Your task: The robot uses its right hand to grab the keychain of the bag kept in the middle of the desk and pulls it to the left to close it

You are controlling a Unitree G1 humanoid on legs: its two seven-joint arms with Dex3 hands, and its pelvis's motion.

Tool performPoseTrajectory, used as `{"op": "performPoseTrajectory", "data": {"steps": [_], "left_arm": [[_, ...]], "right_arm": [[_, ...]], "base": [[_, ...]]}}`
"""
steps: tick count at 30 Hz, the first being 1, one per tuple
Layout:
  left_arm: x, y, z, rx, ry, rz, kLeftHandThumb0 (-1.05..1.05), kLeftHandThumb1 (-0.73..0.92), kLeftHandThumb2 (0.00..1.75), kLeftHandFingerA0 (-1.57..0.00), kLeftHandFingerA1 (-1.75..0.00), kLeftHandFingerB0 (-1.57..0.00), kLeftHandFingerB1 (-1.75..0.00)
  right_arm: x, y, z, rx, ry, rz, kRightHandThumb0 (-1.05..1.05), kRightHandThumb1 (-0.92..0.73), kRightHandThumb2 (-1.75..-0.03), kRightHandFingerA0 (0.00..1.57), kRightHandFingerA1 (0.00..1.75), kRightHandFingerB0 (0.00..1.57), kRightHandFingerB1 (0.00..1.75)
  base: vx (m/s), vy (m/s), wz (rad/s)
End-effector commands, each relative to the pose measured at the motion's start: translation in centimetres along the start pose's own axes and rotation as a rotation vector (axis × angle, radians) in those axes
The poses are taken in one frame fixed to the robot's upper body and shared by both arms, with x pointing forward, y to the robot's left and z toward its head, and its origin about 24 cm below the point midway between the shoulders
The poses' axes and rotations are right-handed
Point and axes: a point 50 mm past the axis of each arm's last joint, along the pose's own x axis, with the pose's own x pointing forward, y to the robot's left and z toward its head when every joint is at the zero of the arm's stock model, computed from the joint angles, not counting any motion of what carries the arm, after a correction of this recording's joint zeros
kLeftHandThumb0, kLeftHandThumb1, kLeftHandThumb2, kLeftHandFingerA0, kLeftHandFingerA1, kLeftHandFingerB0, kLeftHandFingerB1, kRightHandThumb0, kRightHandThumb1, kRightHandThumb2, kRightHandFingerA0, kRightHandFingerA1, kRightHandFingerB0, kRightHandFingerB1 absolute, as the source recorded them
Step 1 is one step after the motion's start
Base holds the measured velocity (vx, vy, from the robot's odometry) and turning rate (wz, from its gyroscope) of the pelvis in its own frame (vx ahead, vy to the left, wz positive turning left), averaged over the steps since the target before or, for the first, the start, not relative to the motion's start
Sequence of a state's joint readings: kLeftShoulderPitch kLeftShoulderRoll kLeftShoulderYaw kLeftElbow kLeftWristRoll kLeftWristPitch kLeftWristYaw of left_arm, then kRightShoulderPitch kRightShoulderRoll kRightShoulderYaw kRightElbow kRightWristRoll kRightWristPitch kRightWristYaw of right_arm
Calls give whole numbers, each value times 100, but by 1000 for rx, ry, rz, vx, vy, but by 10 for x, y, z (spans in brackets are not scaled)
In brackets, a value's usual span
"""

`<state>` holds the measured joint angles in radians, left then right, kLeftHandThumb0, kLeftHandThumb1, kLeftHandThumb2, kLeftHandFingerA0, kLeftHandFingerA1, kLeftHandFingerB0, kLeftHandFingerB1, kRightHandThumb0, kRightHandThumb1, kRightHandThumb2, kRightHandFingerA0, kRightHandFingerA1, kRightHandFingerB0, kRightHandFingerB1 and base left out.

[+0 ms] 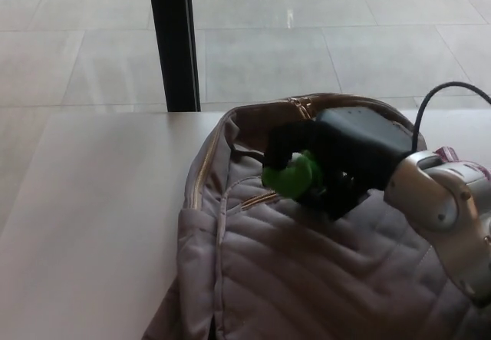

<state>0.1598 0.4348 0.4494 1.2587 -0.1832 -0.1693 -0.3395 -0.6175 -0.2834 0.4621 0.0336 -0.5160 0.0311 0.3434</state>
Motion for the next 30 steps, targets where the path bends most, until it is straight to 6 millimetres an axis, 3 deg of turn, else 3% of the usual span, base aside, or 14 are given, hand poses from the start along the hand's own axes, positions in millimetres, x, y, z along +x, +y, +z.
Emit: {"op": "performPoseTrajectory", "data": {"steps": [1, 3, 8, 10, 14, 15, 17, 23, 25, 30], "left_arm": [[0, 4, 5, -5, -19, 12, -105, 92, 100, -69, -114, -47, -97], [0, 4, 6, -2, -24, 18, -105, 92, 102, -69, -114, -47, -96], [0, 4, 6, 0, -28, 13, -105, 92, 102, -66, -120, -45, -103], [0, 4, 6, 8, -29, 8, -105, 92, 103, -66, -119, -44, -102], [0, 4, 5, -2, -26, 15, -105, 92, 103, -71, -114, -47, -97], [-1, 4, 5, 7, -27, 7, -105, 92, 103, -69, -114, -45, -97], [-1, 3, 4, -5, -24, 10, -105, 92, 102, -70, -114, -45, -97], [-1, 4, 2, -11, -24, 14, -105, 92, 104, -70, -114, -43, -96], [-1, 3, 2, -21, -26, 15, -105, 92, 104, -70, -116, -42, -97], [-1, 2, 2, -26, -25, 17, -105, 92, 103, -70, -116, -42, -96]], "right_arm": [[4, 27, 16, -6, -40, 108, -33, -52, -120, 92, 175, 76, 151], [7, 43, 25, 10, -29, 164, -34, -53, -119, 90, 175, 74, 154], [16, 60, 38, 23, -79, 170, -34, -46, -131, 94, 175, 75, 159], [22, 58, 41, 3, -75, 170, -30, -48, -123, 89, 175, 76, 153], [33, 54, 42, -3, -66, 134, -28, -48, -125, 91, 175, 79, 144], [39, 50, 41, 7, -57, 117, -28, -54, -116, 94, 175, 77, 137], [42, 46, 39, 2, -42, 115, -31, -59, -110, 95, 175, 74, 138], [43, 40, 32, -55, -56, 97, -28, -54, -114, 94, 175, 77, 147], [44, 38, 29, -72, -45, 85, -33, -68, -91, 92, 175, 75, 146], [46, 31, 27, -67, -46, 40, -31, -65, -93, 90, 175, 75, 153]], "base": [[0, 0, 0], [0, 0, 0], [0, 0, 0], [0, 0, 0], [0, 0, 0], [0, 0, 0], [0, 0, 0], [0, 0, 0], [0, 0, 0], [0, 0, 0]]}}
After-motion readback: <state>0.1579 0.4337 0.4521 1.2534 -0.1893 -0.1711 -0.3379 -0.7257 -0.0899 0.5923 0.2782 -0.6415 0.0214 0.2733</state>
